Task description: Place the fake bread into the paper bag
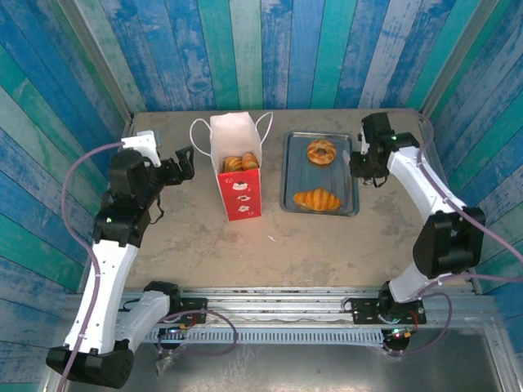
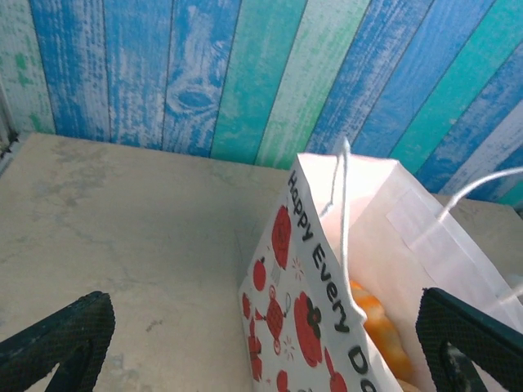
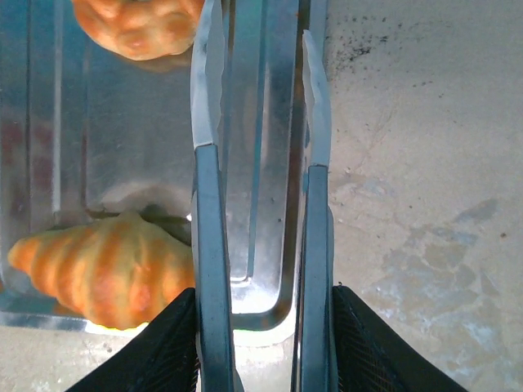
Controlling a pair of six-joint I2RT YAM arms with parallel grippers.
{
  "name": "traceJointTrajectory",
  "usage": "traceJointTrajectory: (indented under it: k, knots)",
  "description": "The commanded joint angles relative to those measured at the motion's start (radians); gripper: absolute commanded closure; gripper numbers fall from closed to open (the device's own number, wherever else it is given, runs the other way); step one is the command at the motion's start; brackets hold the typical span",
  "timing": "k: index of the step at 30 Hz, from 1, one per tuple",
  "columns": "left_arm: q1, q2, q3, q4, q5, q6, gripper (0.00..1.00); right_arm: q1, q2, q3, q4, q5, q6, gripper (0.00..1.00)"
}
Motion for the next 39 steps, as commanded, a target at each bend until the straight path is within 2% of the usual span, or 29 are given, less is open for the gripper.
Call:
traceJointTrajectory:
  k: [1,7,23,39]
  knots:
    - [0.004,-0.033,-0.044,0.041,0.108,-0.067,0.02,-0.003,0.034,0.065,0.046,-0.030,-0.023,0.57]
    - [0.003,-0.056,-0.111,0.107,0.169,-0.137,0.02,-0.003,0.117,0.122,0.057,-0.071,-0.020,0.57]
    - [0.003,-0.044,-0.114,0.100,0.154,-0.127,0.03,0.000,0.304,0.295,0.010,-0.118,-0.060,0.56]
    - [0.003,-0.055,-0.108,0.082,0.145,-0.105,0.04,0.070,0.457,0.477,-0.177,0.037,-0.122,0.55]
